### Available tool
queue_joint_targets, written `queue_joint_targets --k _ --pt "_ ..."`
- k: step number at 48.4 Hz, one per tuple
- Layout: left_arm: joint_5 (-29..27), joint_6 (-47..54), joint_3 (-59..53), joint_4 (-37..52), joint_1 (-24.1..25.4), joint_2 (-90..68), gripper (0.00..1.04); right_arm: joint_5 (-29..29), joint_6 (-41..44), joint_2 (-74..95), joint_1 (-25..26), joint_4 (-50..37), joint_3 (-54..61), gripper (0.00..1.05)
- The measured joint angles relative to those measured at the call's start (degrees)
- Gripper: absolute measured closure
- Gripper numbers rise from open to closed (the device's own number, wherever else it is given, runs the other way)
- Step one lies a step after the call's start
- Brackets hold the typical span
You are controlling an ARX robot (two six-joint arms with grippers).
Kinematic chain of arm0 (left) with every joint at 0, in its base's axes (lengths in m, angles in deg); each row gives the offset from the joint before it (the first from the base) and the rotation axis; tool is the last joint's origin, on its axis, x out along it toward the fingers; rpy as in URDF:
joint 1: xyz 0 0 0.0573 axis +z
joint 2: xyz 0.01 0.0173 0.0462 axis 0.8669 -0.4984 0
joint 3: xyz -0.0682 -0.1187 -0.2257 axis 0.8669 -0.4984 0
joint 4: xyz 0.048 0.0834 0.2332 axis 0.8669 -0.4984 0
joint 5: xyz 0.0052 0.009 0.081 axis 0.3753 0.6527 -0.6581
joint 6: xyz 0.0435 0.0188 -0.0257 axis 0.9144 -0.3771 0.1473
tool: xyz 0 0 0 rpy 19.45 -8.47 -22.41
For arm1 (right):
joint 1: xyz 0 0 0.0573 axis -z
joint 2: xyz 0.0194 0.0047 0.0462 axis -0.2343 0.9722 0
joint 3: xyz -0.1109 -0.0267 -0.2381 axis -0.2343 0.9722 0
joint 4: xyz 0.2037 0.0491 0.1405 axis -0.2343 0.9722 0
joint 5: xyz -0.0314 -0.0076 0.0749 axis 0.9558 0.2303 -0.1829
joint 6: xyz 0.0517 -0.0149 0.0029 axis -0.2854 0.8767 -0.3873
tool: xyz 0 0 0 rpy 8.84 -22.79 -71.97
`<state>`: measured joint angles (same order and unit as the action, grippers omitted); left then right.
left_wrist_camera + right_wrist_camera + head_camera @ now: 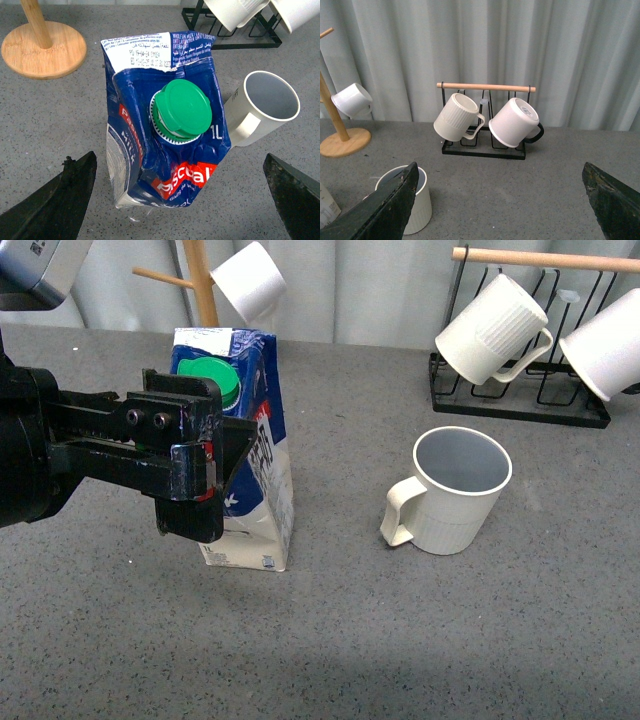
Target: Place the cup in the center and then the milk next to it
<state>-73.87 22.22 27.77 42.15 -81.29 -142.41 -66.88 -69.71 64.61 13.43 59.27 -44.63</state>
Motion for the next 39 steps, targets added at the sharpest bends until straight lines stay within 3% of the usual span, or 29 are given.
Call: queue_joint_targets --k 28,39 --pt "-2.1 3.7 3.7 0.2 1.2 -5.6 0.07 0.0 0.0 0.0 0.0 0.0 0.0 0.09" --pt "-2.2 3.6 3.8 0.2 1.1 -5.6 0.45 0.0 0.0 0.0 0.0 0.0 0.0 0.09"
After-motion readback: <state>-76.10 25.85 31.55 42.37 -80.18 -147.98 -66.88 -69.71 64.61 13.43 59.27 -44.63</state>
